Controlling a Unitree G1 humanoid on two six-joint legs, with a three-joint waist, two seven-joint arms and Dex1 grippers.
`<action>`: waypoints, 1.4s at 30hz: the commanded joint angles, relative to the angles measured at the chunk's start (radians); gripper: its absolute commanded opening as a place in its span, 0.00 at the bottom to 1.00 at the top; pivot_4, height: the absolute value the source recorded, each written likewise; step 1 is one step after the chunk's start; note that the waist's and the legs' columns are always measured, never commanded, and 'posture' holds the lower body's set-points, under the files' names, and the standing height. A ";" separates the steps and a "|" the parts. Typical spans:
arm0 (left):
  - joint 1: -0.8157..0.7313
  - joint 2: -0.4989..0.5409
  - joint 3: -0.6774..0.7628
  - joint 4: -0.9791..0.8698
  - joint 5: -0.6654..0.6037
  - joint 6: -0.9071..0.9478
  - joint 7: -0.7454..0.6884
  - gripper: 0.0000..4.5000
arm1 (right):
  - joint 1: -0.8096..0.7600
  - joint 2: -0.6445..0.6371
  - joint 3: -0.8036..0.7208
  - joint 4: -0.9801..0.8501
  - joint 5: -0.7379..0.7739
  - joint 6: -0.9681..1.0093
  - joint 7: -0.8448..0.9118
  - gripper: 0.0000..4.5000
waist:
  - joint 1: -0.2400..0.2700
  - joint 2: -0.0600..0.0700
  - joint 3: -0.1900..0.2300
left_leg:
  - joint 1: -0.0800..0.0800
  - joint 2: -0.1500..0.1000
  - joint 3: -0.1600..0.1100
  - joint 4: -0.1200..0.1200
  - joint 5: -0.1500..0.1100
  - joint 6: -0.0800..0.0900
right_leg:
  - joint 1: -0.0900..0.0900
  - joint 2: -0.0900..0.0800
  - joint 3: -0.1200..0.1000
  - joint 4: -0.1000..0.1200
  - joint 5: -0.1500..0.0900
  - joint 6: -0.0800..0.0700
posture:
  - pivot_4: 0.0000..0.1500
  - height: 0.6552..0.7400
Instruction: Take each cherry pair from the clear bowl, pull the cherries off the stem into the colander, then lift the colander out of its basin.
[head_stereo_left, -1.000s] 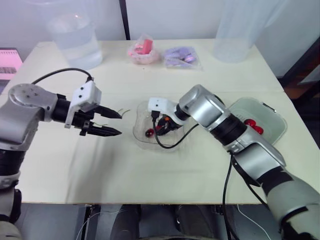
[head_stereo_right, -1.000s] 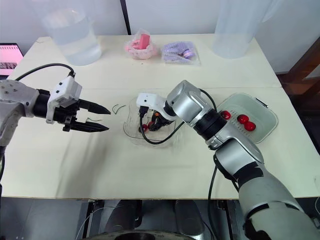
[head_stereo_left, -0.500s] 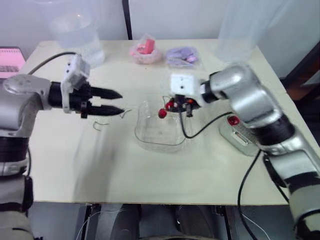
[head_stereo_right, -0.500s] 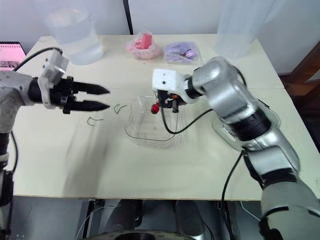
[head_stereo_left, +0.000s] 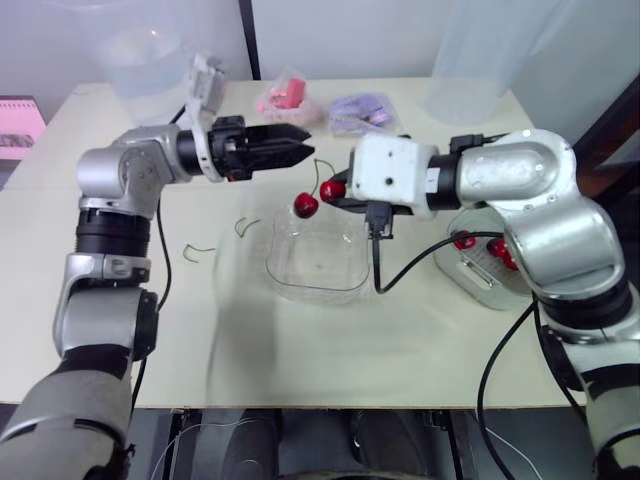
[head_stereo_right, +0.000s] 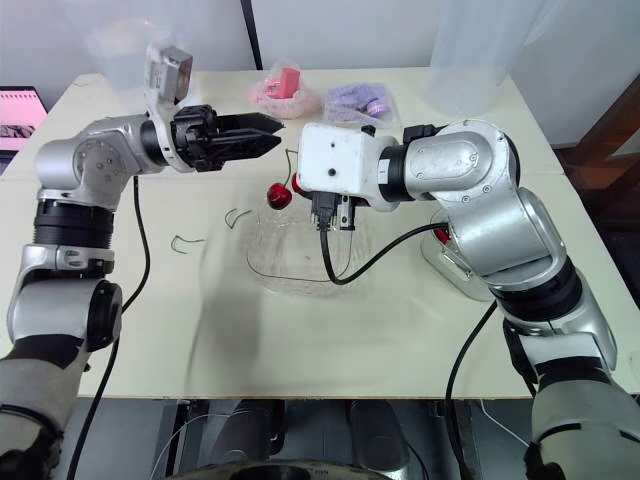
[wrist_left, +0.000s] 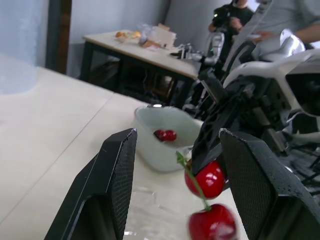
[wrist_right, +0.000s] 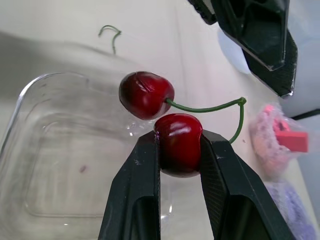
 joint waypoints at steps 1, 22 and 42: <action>-0.014 -0.009 0.004 -0.014 -0.006 0.012 -0.025 0.62 | -0.014 -0.005 -0.035 -0.054 0.022 0.039 -0.030 0.16 | 0.001 0.000 0.000 | 0.000 0.000 0.000 0.000 0.000 0.000 | 0.000 0.000 0.000 0.000 0.000 0.000 | 1.00 0.94; 0.004 -0.032 -0.004 0.000 0.032 0.014 -0.034 0.01 | -0.026 -0.027 -0.025 -0.082 0.082 0.074 -0.073 0.16 | 0.001 0.000 0.000 | 0.000 0.000 0.000 0.000 0.000 0.000 | 0.000 0.000 0.000 0.000 0.000 0.000 | 1.00 0.94; -0.017 -0.040 0.007 0.017 0.030 0.044 -0.037 0.41 | -0.024 -0.039 -0.019 -0.083 0.094 0.065 -0.097 0.16 | 0.001 0.000 0.000 | 0.000 0.000 0.000 0.000 0.000 0.000 | 0.000 0.000 0.000 0.000 0.000 0.000 | 1.00 0.94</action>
